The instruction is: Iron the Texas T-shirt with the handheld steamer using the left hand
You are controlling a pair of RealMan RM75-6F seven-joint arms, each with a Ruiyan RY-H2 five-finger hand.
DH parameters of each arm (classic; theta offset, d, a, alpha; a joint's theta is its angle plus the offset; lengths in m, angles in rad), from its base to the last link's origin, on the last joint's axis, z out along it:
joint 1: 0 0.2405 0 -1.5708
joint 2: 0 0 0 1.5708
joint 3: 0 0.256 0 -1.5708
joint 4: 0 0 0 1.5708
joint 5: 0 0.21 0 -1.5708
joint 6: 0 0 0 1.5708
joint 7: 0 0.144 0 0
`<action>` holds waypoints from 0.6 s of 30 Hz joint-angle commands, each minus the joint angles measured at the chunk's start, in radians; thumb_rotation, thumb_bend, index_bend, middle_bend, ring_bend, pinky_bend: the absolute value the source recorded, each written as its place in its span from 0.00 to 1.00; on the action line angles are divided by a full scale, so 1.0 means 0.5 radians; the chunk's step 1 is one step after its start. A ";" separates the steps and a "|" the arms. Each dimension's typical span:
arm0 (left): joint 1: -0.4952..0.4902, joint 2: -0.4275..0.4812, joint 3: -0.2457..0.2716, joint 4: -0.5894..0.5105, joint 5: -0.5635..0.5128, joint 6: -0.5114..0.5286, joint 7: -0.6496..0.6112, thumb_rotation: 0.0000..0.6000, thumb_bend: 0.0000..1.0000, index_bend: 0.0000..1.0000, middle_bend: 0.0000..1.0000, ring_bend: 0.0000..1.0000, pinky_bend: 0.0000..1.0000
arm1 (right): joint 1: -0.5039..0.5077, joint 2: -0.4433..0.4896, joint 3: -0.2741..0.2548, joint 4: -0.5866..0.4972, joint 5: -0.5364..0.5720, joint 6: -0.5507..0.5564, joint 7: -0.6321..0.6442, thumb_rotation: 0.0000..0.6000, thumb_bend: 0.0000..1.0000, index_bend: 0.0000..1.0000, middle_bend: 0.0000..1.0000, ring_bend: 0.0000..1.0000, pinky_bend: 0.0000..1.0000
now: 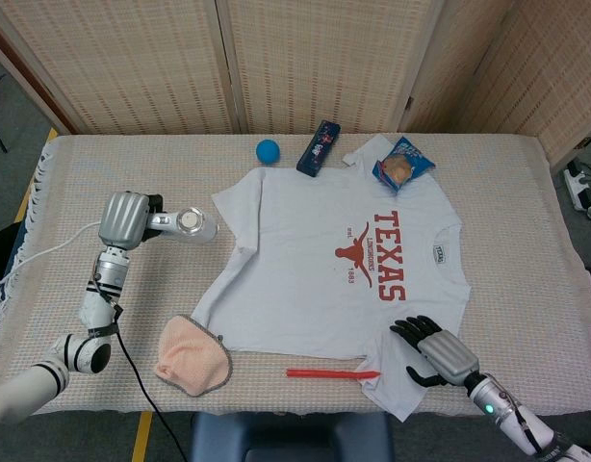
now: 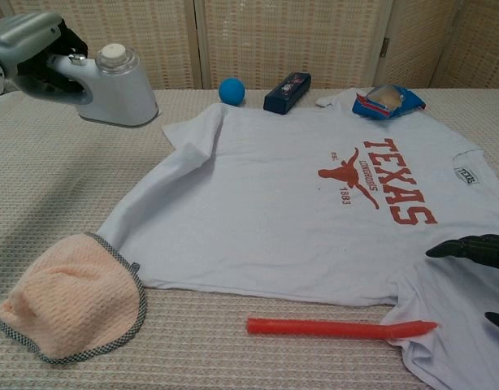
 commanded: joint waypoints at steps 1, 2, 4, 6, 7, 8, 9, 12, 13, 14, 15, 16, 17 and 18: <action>0.003 0.027 -0.060 0.075 -0.103 -0.054 -0.031 1.00 0.34 0.91 0.99 0.84 0.68 | 0.005 -0.004 -0.006 0.003 -0.002 0.003 0.009 0.67 0.49 0.00 0.03 0.00 0.00; 0.011 0.029 -0.069 0.072 -0.116 -0.046 -0.049 1.00 0.34 0.91 0.99 0.83 0.68 | 0.007 -0.006 -0.009 0.005 -0.002 0.003 0.013 0.66 0.49 0.00 0.03 0.00 0.00; 0.029 0.041 -0.072 0.024 -0.123 -0.036 -0.099 1.00 0.34 0.91 0.99 0.83 0.69 | 0.012 -0.010 -0.013 0.008 -0.004 0.001 0.015 0.67 0.50 0.00 0.03 0.00 0.00; 0.055 0.079 -0.051 -0.112 -0.095 -0.022 -0.162 1.00 0.34 0.91 0.99 0.83 0.68 | 0.019 -0.017 -0.018 0.012 -0.004 -0.007 0.013 0.67 0.50 0.00 0.03 0.00 0.00; 0.069 0.099 -0.032 -0.198 -0.059 0.012 -0.171 1.00 0.34 0.91 0.99 0.83 0.68 | 0.023 -0.022 -0.021 0.014 -0.004 -0.010 0.013 0.67 0.50 0.00 0.03 0.00 0.00; 0.077 0.108 -0.013 -0.258 -0.024 0.046 -0.164 1.00 0.34 0.91 0.99 0.83 0.68 | 0.026 -0.024 -0.024 0.015 -0.004 -0.015 0.011 0.67 0.50 0.00 0.03 0.00 0.00; 0.082 0.113 0.007 -0.317 0.011 0.080 -0.147 1.00 0.34 0.91 0.99 0.83 0.68 | 0.029 -0.027 -0.026 0.016 -0.004 -0.018 0.009 0.67 0.50 0.00 0.03 0.00 0.00; 0.082 0.112 0.069 -0.511 0.110 0.147 -0.062 1.00 0.34 0.91 0.99 0.83 0.69 | 0.035 -0.028 -0.030 0.013 -0.003 -0.018 0.003 0.67 0.51 0.00 0.03 0.00 0.00; 0.072 0.104 0.087 -0.582 0.137 0.155 -0.019 1.00 0.34 0.91 0.99 0.83 0.69 | 0.036 -0.026 -0.032 0.010 -0.002 -0.015 -0.001 0.67 0.51 0.00 0.03 0.00 0.00; 0.063 0.096 0.098 -0.631 0.153 0.157 0.015 1.00 0.34 0.91 0.99 0.83 0.69 | 0.036 -0.023 -0.033 0.007 0.000 -0.013 -0.002 0.67 0.52 0.00 0.03 0.00 0.00; 0.051 0.083 0.106 -0.672 0.166 0.157 0.050 1.00 0.34 0.91 0.99 0.83 0.69 | 0.036 -0.020 -0.034 0.006 0.003 -0.011 -0.003 0.67 0.52 0.00 0.03 0.00 0.00; 0.031 0.057 0.111 -0.712 0.177 0.155 0.096 1.00 0.34 0.91 0.99 0.83 0.69 | 0.035 -0.016 -0.035 0.004 0.007 -0.009 -0.004 0.67 0.52 0.00 0.03 0.00 0.00; 0.013 0.033 0.112 -0.733 0.179 0.146 0.129 1.00 0.34 0.91 0.99 0.83 0.69 | 0.034 -0.013 -0.035 0.003 0.010 -0.007 -0.004 0.67 0.53 0.00 0.03 0.00 0.00; -0.006 0.005 0.112 -0.749 0.176 0.132 0.159 1.00 0.34 0.91 0.99 0.83 0.68 | 0.034 -0.011 -0.037 0.003 0.014 -0.007 -0.004 0.67 0.53 0.00 0.03 0.00 0.00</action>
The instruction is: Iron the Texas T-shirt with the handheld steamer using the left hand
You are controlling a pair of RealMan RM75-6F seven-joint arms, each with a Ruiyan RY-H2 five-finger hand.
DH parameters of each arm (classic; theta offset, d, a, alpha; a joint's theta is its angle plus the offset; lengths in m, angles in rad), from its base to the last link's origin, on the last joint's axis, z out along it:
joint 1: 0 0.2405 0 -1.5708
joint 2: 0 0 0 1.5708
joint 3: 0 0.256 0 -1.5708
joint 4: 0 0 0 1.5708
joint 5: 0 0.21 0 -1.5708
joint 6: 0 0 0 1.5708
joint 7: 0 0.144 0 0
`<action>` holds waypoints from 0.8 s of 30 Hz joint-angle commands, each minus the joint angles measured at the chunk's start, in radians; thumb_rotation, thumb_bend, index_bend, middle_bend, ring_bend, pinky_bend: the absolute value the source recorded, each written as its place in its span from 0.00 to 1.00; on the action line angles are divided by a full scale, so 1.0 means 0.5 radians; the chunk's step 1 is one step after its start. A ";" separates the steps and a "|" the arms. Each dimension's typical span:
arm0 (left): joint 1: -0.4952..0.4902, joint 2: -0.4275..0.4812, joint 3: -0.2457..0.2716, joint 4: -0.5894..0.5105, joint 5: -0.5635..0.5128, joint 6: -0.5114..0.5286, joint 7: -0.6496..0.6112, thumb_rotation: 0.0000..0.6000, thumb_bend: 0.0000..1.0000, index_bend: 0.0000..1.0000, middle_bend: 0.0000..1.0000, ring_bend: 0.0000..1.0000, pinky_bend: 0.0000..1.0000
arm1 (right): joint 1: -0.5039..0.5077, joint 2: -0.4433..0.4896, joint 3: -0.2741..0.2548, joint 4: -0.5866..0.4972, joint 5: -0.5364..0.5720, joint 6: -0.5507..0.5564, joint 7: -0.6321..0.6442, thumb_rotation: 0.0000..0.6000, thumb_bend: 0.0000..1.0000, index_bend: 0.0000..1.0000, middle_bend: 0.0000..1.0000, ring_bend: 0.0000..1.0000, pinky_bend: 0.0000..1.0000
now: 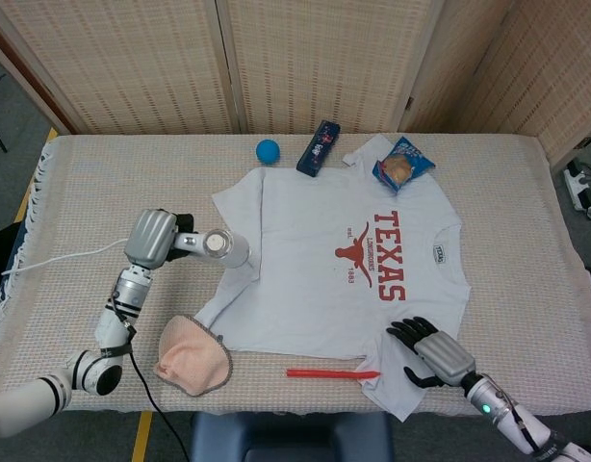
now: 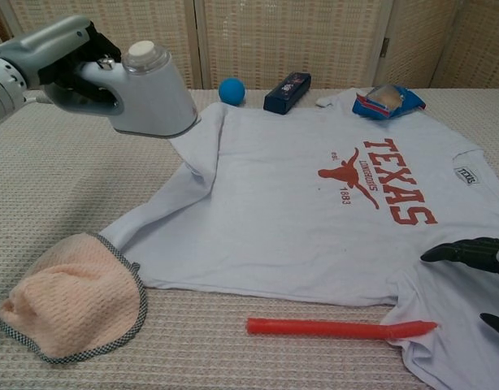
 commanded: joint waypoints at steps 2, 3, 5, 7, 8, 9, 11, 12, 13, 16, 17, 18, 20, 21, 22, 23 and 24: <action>-0.100 -0.143 0.029 -0.106 0.028 -0.034 0.184 1.00 0.34 0.91 0.99 0.83 0.68 | -0.001 0.006 -0.006 -0.002 0.010 0.001 -0.001 0.67 0.53 0.00 0.03 0.00 0.00; -0.121 -0.178 0.026 -0.099 0.017 -0.052 0.210 1.00 0.34 0.91 0.99 0.83 0.68 | -0.001 0.007 -0.007 -0.001 0.012 0.000 -0.002 0.67 0.53 0.00 0.03 0.00 0.00; -0.166 -0.259 0.019 -0.077 -0.015 -0.098 0.260 1.00 0.34 0.91 0.99 0.83 0.68 | 0.000 0.005 -0.011 0.000 0.016 -0.003 -0.005 0.67 0.54 0.00 0.03 0.00 0.00; -0.201 -0.328 0.019 -0.046 -0.029 -0.124 0.294 1.00 0.34 0.91 0.99 0.83 0.68 | 0.001 0.003 -0.013 0.000 0.019 -0.006 -0.007 0.67 0.54 0.00 0.03 0.00 0.00; -0.222 -0.372 0.024 -0.019 -0.030 -0.137 0.320 1.00 0.34 0.91 0.99 0.83 0.68 | 0.002 0.001 -0.013 0.000 0.020 -0.006 -0.008 0.67 0.54 0.00 0.03 0.00 0.00; -0.235 -0.404 0.029 0.003 -0.029 -0.143 0.338 1.00 0.34 0.91 0.99 0.83 0.68 | 0.003 0.000 -0.013 0.000 0.022 -0.006 -0.009 0.67 0.55 0.00 0.03 0.00 0.00; -0.265 -0.480 0.040 0.063 -0.027 -0.157 0.370 1.00 0.34 0.91 0.99 0.83 0.68 | 0.004 -0.004 -0.013 -0.001 0.027 -0.007 -0.009 0.66 0.55 0.00 0.03 0.00 0.00; -0.277 -0.511 0.043 0.095 -0.028 -0.164 0.380 1.00 0.34 0.91 0.99 0.83 0.68 | 0.004 -0.007 -0.014 -0.001 0.029 -0.009 -0.010 0.66 0.56 0.00 0.03 0.00 0.00; -0.292 -0.555 0.045 0.148 -0.033 -0.173 0.393 1.00 0.34 0.91 0.99 0.83 0.68 | 0.005 -0.010 -0.014 -0.001 0.031 -0.010 -0.012 0.66 0.56 0.00 0.03 0.00 0.00; -0.324 -0.652 0.042 0.291 -0.061 -0.208 0.418 1.00 0.34 0.91 0.99 0.83 0.68 | 0.007 -0.017 -0.015 -0.005 0.032 -0.011 -0.015 0.67 0.57 0.00 0.03 0.00 0.00; -0.335 -0.689 0.038 0.357 -0.076 -0.222 0.424 1.00 0.34 0.91 0.99 0.83 0.68 | 0.007 -0.018 -0.016 -0.005 0.033 -0.010 -0.018 0.67 0.57 0.00 0.03 0.00 0.00; -0.341 -0.716 0.032 0.403 -0.088 -0.230 0.418 1.00 0.34 0.91 0.99 0.83 0.68 | 0.007 -0.019 -0.016 -0.007 0.033 -0.009 -0.020 0.67 0.57 0.00 0.03 0.00 0.00; -0.348 -0.759 0.020 0.483 -0.123 -0.263 0.396 1.00 0.34 0.91 0.99 0.83 0.68 | 0.007 -0.018 -0.016 -0.012 0.035 -0.005 -0.023 0.67 0.57 0.00 0.03 0.00 0.00; -0.353 -0.780 0.011 0.534 -0.147 -0.287 0.391 1.00 0.34 0.91 0.99 0.83 0.68 | 0.007 -0.017 -0.015 -0.015 0.037 -0.002 -0.025 0.67 0.57 0.00 0.03 0.00 0.00; -0.356 -0.794 0.005 0.571 -0.161 -0.299 0.389 1.00 0.34 0.91 0.99 0.83 0.68 | 0.007 -0.016 -0.015 -0.017 0.038 -0.002 -0.027 0.67 0.57 0.00 0.03 0.00 0.00; -0.360 -0.813 -0.003 0.618 -0.175 -0.307 0.384 1.00 0.34 0.91 0.99 0.83 0.68 | 0.008 -0.015 -0.015 -0.020 0.040 -0.002 -0.031 0.67 0.57 0.00 0.03 0.00 0.00; -0.363 -0.828 -0.009 0.652 -0.181 -0.306 0.380 1.00 0.34 0.91 0.99 0.83 0.68 | 0.008 -0.015 -0.015 -0.022 0.041 -0.001 -0.035 0.67 0.57 0.00 0.03 0.00 0.00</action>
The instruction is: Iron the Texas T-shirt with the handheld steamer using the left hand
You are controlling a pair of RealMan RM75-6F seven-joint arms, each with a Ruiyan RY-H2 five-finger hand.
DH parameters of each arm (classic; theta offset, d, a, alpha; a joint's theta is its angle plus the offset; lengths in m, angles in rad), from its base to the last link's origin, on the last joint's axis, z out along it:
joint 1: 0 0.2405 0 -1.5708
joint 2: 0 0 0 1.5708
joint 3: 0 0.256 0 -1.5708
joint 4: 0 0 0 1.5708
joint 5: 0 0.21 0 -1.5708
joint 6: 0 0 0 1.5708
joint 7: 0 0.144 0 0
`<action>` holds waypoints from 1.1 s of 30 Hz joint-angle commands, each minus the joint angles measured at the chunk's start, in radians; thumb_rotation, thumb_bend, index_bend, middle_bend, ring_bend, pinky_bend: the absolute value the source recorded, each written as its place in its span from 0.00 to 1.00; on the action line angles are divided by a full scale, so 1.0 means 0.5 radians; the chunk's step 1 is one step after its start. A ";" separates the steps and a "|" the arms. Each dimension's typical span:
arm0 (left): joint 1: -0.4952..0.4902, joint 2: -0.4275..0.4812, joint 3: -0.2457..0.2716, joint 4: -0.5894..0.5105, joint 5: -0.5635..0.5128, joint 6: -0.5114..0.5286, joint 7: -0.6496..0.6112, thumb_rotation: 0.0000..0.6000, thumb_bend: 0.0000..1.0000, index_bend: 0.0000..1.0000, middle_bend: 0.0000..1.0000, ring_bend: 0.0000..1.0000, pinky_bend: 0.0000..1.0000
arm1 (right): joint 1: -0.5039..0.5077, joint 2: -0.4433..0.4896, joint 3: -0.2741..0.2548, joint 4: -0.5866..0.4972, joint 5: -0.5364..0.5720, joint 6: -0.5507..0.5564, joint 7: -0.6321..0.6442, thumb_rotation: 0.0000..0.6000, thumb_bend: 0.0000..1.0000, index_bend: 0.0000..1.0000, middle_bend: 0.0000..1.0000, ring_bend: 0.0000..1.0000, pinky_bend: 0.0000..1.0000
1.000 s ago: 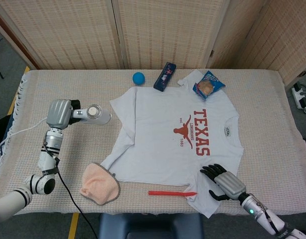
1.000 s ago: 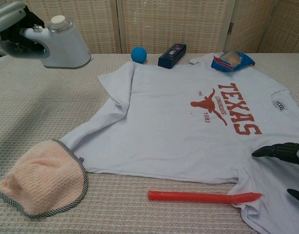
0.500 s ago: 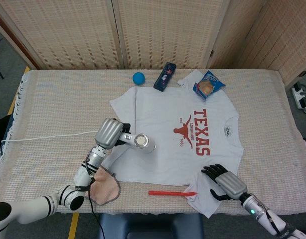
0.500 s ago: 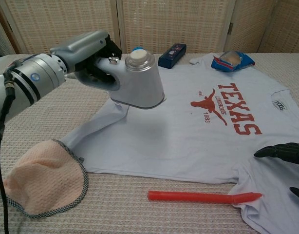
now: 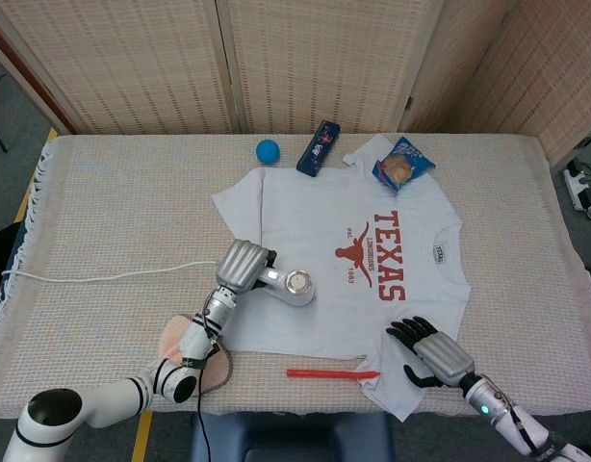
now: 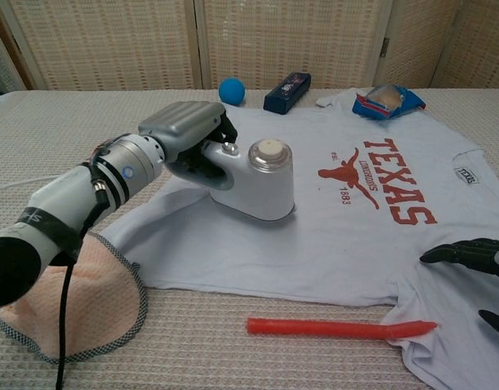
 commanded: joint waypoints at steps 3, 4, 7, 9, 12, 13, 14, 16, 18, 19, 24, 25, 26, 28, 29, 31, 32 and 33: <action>-0.032 -0.110 -0.031 0.225 -0.053 -0.039 -0.025 1.00 0.34 0.91 0.99 0.83 0.68 | 0.002 0.000 -0.001 -0.013 0.005 -0.001 -0.016 0.68 0.57 0.00 0.03 0.00 0.00; -0.038 -0.125 -0.026 0.282 -0.048 -0.041 -0.024 1.00 0.34 0.91 0.99 0.83 0.68 | 0.001 0.000 -0.002 -0.018 0.005 0.000 -0.021 0.67 0.58 0.00 0.03 0.00 0.00; -0.045 -0.150 0.006 0.430 -0.010 -0.033 -0.021 1.00 0.34 0.91 0.98 0.83 0.68 | -0.001 0.002 -0.004 -0.030 0.007 0.005 -0.032 0.67 0.58 0.00 0.03 0.00 0.00; -0.040 -0.153 0.036 0.535 0.030 -0.013 -0.051 1.00 0.34 0.91 0.98 0.83 0.68 | -0.004 0.008 -0.005 -0.038 0.010 0.009 -0.040 0.67 0.58 0.00 0.03 0.00 0.00; -0.016 -0.136 0.065 0.662 0.070 0.010 -0.129 1.00 0.34 0.91 0.98 0.83 0.68 | -0.005 0.015 -0.006 -0.045 0.016 0.009 -0.048 0.67 0.58 0.00 0.03 0.00 0.00; -0.005 -0.124 0.071 0.706 0.078 0.015 -0.162 1.00 0.34 0.91 0.98 0.83 0.68 | -0.005 0.016 -0.005 -0.047 0.019 0.008 -0.051 0.67 0.58 0.00 0.03 0.00 0.00; 0.004 -0.115 0.073 0.739 0.079 0.015 -0.187 1.00 0.34 0.90 0.98 0.83 0.68 | -0.004 0.016 -0.005 -0.048 0.020 0.006 -0.052 0.67 0.58 0.00 0.03 0.00 0.00; 0.022 -0.097 0.072 0.799 0.075 0.008 -0.233 1.00 0.34 0.90 0.98 0.83 0.68 | -0.003 0.015 -0.005 -0.050 0.022 0.004 -0.054 0.67 0.58 0.00 0.03 0.00 0.00; 0.042 -0.079 0.067 0.870 0.064 -0.005 -0.274 1.00 0.34 0.90 0.97 0.83 0.68 | -0.001 0.015 -0.004 -0.053 0.023 0.004 -0.056 0.67 0.58 0.00 0.03 0.00 0.00; 0.051 -0.073 0.063 0.900 0.056 -0.015 -0.292 1.00 0.34 0.90 0.97 0.83 0.68 | -0.001 0.015 -0.004 -0.055 0.022 0.006 -0.056 0.67 0.58 0.00 0.03 0.00 0.00; 0.104 -0.044 0.045 1.069 0.012 -0.080 -0.378 1.00 0.34 0.90 0.97 0.82 0.68 | -0.002 0.023 -0.001 -0.062 0.023 0.017 -0.059 0.66 0.58 0.00 0.03 0.00 0.00; 0.114 -0.039 0.043 1.097 0.005 -0.091 -0.393 1.00 0.34 0.90 0.97 0.82 0.68 | -0.003 0.025 -0.001 -0.064 0.024 0.018 -0.059 0.67 0.58 0.00 0.03 0.00 0.00; 0.126 -0.031 0.039 1.134 -0.002 -0.102 -0.411 1.00 0.34 0.90 0.97 0.82 0.68 | -0.004 0.027 -0.001 -0.066 0.024 0.021 -0.059 0.67 0.58 0.00 0.03 0.00 0.00; 0.144 -0.017 0.030 1.182 -0.016 -0.119 -0.442 1.00 0.34 0.90 0.97 0.82 0.68 | -0.006 0.031 -0.002 -0.070 0.025 0.026 -0.060 0.67 0.59 0.00 0.03 0.00 0.00; 0.153 -0.006 0.016 1.200 -0.030 -0.124 -0.476 1.00 0.34 0.90 0.97 0.82 0.68 | -0.008 0.033 -0.003 -0.072 0.024 0.029 -0.061 0.67 0.59 0.00 0.03 0.00 0.00; 0.165 0.017 -0.009 1.205 -0.048 -0.111 -0.542 1.00 0.34 0.90 0.97 0.82 0.68 | -0.010 0.035 -0.004 -0.075 0.022 0.034 -0.063 0.67 0.59 0.00 0.03 0.00 0.00; 0.173 0.036 -0.018 1.193 -0.048 -0.082 -0.589 1.00 0.34 0.90 0.97 0.82 0.68 | -0.011 0.035 -0.006 -0.077 0.020 0.037 -0.064 0.67 0.58 0.00 0.03 0.00 0.00; 0.178 0.048 -0.021 1.179 -0.044 -0.061 -0.620 1.00 0.34 0.90 0.96 0.82 0.68 | -0.012 0.035 -0.006 -0.077 0.018 0.039 -0.064 0.67 0.59 0.00 0.03 0.00 0.00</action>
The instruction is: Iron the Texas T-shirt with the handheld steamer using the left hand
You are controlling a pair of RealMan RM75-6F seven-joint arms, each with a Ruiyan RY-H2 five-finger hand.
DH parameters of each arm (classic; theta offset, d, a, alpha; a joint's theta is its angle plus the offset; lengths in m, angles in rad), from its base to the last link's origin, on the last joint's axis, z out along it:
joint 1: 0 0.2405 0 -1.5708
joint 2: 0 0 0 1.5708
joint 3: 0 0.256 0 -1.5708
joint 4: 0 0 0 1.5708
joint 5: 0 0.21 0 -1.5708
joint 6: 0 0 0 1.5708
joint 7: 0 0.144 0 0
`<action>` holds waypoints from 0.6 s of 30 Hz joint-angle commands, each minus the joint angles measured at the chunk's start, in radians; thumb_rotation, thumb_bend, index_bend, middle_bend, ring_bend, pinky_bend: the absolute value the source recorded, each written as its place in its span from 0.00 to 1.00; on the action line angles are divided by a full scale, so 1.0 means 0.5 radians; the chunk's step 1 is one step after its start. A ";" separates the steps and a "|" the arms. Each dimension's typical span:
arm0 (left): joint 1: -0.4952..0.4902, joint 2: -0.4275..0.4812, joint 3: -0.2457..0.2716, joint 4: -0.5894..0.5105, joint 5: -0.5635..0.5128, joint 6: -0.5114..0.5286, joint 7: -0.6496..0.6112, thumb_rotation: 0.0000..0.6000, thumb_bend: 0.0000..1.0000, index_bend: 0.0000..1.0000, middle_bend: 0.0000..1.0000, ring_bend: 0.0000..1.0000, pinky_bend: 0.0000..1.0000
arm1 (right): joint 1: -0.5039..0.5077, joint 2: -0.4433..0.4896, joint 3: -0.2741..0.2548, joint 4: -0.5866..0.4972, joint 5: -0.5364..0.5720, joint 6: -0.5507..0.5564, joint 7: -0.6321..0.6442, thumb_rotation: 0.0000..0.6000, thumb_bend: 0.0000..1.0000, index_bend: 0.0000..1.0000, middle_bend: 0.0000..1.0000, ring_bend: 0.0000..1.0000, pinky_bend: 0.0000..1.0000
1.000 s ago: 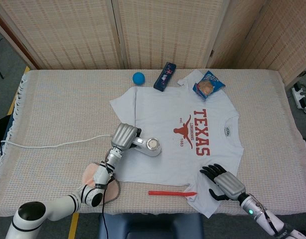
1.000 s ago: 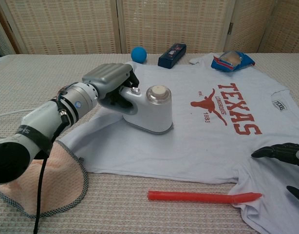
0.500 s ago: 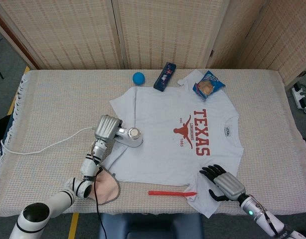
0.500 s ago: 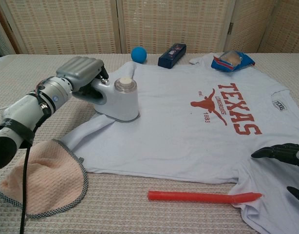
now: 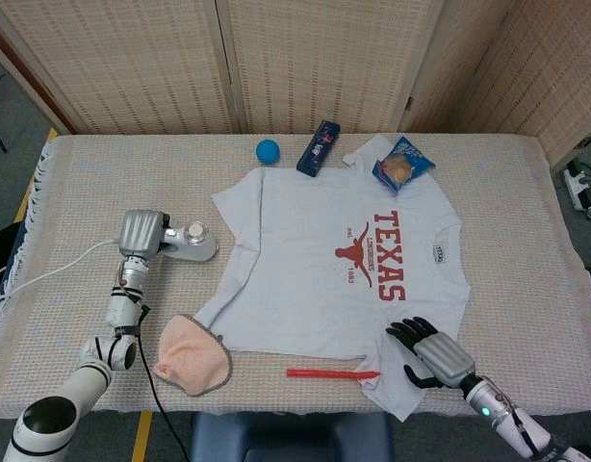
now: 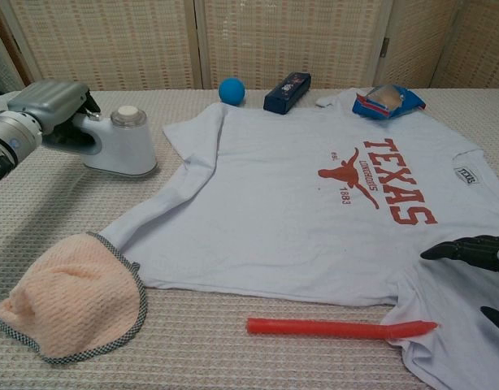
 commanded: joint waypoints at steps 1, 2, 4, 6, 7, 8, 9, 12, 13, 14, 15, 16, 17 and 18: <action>0.031 0.059 -0.042 -0.054 -0.013 0.086 -0.152 1.00 0.34 0.89 0.96 0.82 0.68 | -0.002 0.000 -0.001 -0.001 -0.002 0.004 -0.001 0.67 0.59 0.00 0.03 0.00 0.00; 0.042 0.086 -0.052 -0.125 -0.007 0.133 -0.227 1.00 0.34 0.89 0.96 0.82 0.68 | -0.003 -0.001 -0.002 -0.002 -0.003 0.006 0.001 0.67 0.59 0.00 0.03 0.00 0.00; 0.064 0.138 -0.044 -0.260 0.025 0.209 -0.308 1.00 0.34 0.90 0.96 0.82 0.68 | -0.003 -0.002 -0.003 0.000 -0.006 0.008 0.003 0.67 0.59 0.00 0.03 0.00 0.00; 0.099 0.207 0.000 -0.450 0.099 0.312 -0.348 1.00 0.34 0.90 0.96 0.82 0.68 | -0.004 -0.001 -0.003 0.001 -0.007 0.011 0.006 0.67 0.59 0.00 0.03 0.00 0.00; 0.118 0.249 0.033 -0.569 0.148 0.369 -0.345 1.00 0.34 0.89 0.96 0.82 0.68 | -0.004 -0.001 -0.004 0.002 -0.007 0.012 0.007 0.67 0.59 0.00 0.03 0.00 0.00; 0.129 0.277 0.059 -0.657 0.186 0.409 -0.328 1.00 0.34 0.89 0.96 0.82 0.68 | -0.004 0.000 -0.004 0.003 -0.007 0.011 0.007 0.67 0.59 0.00 0.03 0.00 0.00; 0.137 0.301 0.083 -0.745 0.221 0.442 -0.305 1.00 0.34 0.90 0.96 0.81 0.68 | -0.003 0.000 -0.004 0.004 -0.007 0.010 0.008 0.67 0.59 0.00 0.03 0.00 0.00; 0.146 0.364 0.151 -1.033 0.317 0.497 -0.222 1.00 0.34 0.90 0.96 0.81 0.68 | -0.003 0.000 -0.003 0.006 -0.003 0.007 0.006 0.67 0.59 0.00 0.03 0.00 0.00; 0.143 0.382 0.170 -1.144 0.344 0.500 -0.188 1.00 0.34 0.89 0.96 0.81 0.68 | -0.003 0.000 -0.002 0.006 -0.002 0.008 0.007 0.67 0.59 0.00 0.03 0.00 0.00; 0.139 0.391 0.180 -1.219 0.361 0.500 -0.158 1.00 0.34 0.89 0.96 0.81 0.68 | -0.004 0.000 -0.002 0.007 0.000 0.007 0.008 0.67 0.59 0.00 0.03 0.00 0.00; 0.132 0.394 0.187 -1.282 0.376 0.501 -0.124 1.00 0.34 0.89 0.96 0.81 0.68 | -0.005 -0.001 -0.002 0.008 0.003 0.006 0.009 0.67 0.59 0.00 0.03 0.00 0.00; 0.123 0.394 0.195 -1.336 0.392 0.498 -0.089 1.00 0.34 0.89 0.96 0.81 0.68 | -0.006 -0.001 -0.002 0.010 0.006 0.004 0.010 0.67 0.59 0.00 0.03 0.00 0.00; 0.109 0.387 0.202 -1.395 0.411 0.493 -0.044 1.00 0.34 0.89 0.96 0.81 0.68 | -0.006 -0.002 -0.002 0.012 0.010 0.001 0.011 0.67 0.59 0.00 0.03 0.00 0.00; 0.098 0.377 0.205 -1.429 0.423 0.490 -0.011 1.00 0.34 0.89 0.96 0.81 0.68 | -0.007 -0.002 -0.002 0.014 0.012 -0.001 0.010 0.67 0.59 0.00 0.03 0.00 0.00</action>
